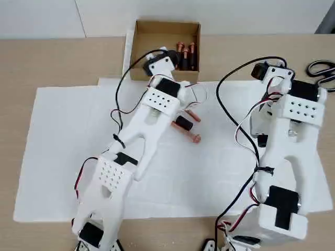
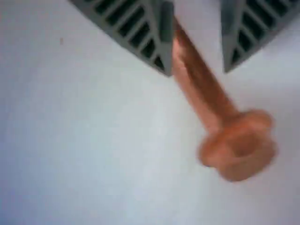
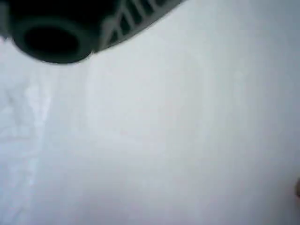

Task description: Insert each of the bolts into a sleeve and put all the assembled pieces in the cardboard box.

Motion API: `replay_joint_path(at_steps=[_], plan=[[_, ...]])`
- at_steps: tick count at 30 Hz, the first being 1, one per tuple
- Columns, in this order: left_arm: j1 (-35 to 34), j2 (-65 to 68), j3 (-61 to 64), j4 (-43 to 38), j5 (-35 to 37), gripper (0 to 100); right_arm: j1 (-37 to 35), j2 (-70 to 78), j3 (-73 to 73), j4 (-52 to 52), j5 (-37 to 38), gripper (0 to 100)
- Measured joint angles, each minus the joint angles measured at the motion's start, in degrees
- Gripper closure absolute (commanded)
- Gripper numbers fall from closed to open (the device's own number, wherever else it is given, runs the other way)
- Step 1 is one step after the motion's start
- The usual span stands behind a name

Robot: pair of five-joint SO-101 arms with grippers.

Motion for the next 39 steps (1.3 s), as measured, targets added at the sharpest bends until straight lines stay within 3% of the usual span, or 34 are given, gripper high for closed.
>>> replay_joint_path(at_steps=[10, 35, 39], plan=[[0.00, 0.00, -2.55, 2.11, 0.00, 84, 0.00, 0.00, 0.00, 0.00, 0.00, 99.5], [0.00, 3.78, 0.26, 0.70, 0.09, 84, 0.00, 0.00, 0.18, 0.00, 0.00, 99.5], [0.00, 3.78, 0.26, 0.44, 0.09, 92, 0.00, 0.00, 0.26, 0.00, 0.00, 99.5]])
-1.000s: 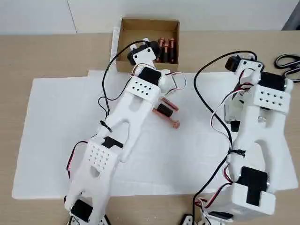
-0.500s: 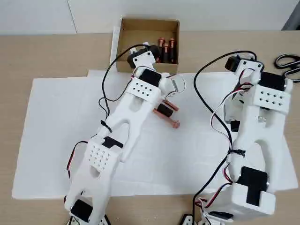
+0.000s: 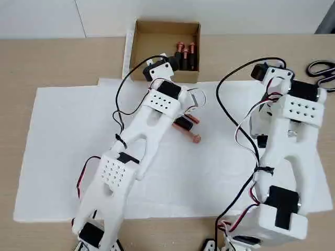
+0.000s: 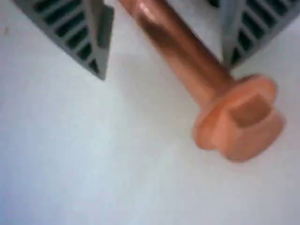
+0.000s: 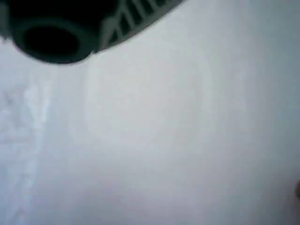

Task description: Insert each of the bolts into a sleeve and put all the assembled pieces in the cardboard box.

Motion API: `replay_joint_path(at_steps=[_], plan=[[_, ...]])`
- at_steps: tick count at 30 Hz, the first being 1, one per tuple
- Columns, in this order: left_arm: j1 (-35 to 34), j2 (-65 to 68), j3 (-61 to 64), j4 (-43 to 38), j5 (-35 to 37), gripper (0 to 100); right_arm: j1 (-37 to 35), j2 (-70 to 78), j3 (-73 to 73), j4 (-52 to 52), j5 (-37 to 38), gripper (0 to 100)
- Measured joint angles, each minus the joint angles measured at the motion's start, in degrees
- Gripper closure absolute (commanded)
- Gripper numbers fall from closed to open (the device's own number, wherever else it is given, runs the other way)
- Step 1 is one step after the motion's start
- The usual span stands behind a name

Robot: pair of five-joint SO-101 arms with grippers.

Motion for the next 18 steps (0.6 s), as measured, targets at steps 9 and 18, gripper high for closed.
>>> replay_joint_path(at_steps=[9, 18], plan=[[0.35, 0.00, 0.00, -3.16, 0.18, 99, 0.00, -0.09, 1.32, -0.35, -0.18, 99.5], [0.35, 0.00, 0.00, -3.52, 0.18, 99, 0.00, -0.18, 7.12, -4.31, -0.18, 99.5]])
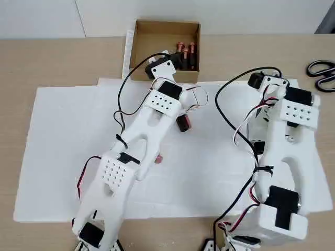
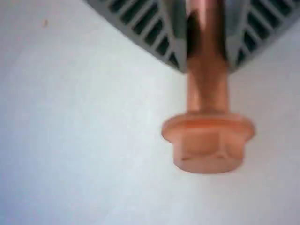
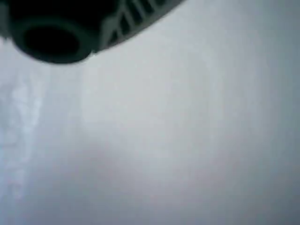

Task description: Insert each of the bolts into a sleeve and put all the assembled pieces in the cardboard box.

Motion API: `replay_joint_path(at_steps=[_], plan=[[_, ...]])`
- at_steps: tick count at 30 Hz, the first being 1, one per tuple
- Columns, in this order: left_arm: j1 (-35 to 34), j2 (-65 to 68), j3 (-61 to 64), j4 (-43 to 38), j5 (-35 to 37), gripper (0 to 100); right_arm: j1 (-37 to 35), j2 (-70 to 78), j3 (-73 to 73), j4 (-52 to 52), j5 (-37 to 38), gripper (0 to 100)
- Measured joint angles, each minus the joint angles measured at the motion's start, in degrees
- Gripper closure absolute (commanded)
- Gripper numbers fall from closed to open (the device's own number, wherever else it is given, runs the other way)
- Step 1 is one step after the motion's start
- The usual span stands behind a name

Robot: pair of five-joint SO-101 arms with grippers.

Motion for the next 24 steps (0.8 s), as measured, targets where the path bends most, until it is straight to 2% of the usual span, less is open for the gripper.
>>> replay_joint_path(at_steps=[5, 15, 20, 24], plan=[[1.05, 0.44, -3.08, 1.67, 0.00, 99, 0.00, 0.00, 0.09, -0.09, 0.00, 99.5], [4.40, 0.44, -18.37, 13.01, -0.53, 99, 0.00, 0.00, 0.09, -0.18, 0.00, 99.5], [1.49, 0.44, -28.22, 22.51, -9.32, 99, 0.00, 0.00, 0.09, -0.18, 0.00, 99.5], [-3.43, 0.44, -32.62, 26.55, -21.98, 99, 0.00, 0.00, 0.09, -0.18, 0.00, 99.5]])
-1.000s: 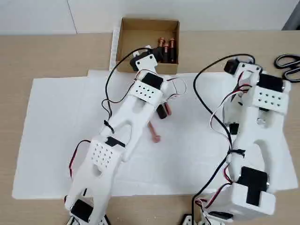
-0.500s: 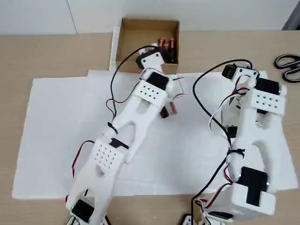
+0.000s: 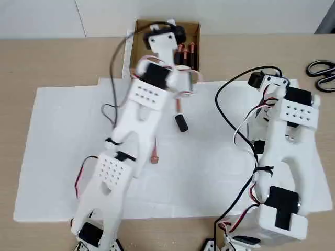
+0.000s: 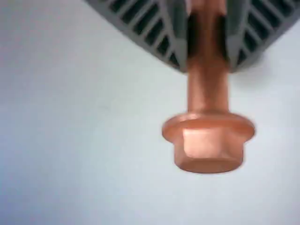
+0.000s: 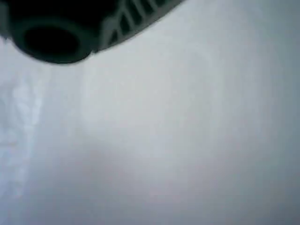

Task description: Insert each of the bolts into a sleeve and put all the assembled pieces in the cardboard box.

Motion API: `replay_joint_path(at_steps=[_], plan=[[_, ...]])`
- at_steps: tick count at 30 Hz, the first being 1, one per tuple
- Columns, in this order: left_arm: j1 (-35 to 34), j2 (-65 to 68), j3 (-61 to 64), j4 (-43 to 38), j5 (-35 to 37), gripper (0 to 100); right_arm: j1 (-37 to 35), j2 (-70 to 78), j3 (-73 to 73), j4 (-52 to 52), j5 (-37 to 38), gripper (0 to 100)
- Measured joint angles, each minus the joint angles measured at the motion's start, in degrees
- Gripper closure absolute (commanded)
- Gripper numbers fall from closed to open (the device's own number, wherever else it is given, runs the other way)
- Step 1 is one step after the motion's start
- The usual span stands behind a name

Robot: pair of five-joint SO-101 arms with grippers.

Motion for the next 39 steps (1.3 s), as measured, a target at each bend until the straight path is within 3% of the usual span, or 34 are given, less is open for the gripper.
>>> replay_joint_path(at_steps=[6, 12, 17, 23, 28, 39], plan=[[-8.09, -2.99, 3.60, 0.35, -15.30, 99, 0.00, 0.00, 0.00, 0.00, 0.00, 99.5], [-9.58, -17.05, 19.69, 0.35, -26.55, 99, 0.00, -0.26, 0.00, 0.00, 0.00, 99.5], [-9.85, -27.96, 37.01, 0.35, -28.04, 99, -0.09, -4.92, 0.00, 0.00, 0.00, 99.5], [-15.12, -28.22, 53.36, -4.84, -28.04, 98, -4.48, -10.02, 0.09, 1.58, 0.00, 99.5], [-18.29, -25.58, 59.16, -9.76, -28.40, 90, -7.47, -12.66, 0.09, 2.99, 0.00, 99.5], [-19.08, -20.22, 62.77, -17.58, -29.80, 90, -7.65, -13.89, 0.09, 4.66, 0.00, 99.5]])
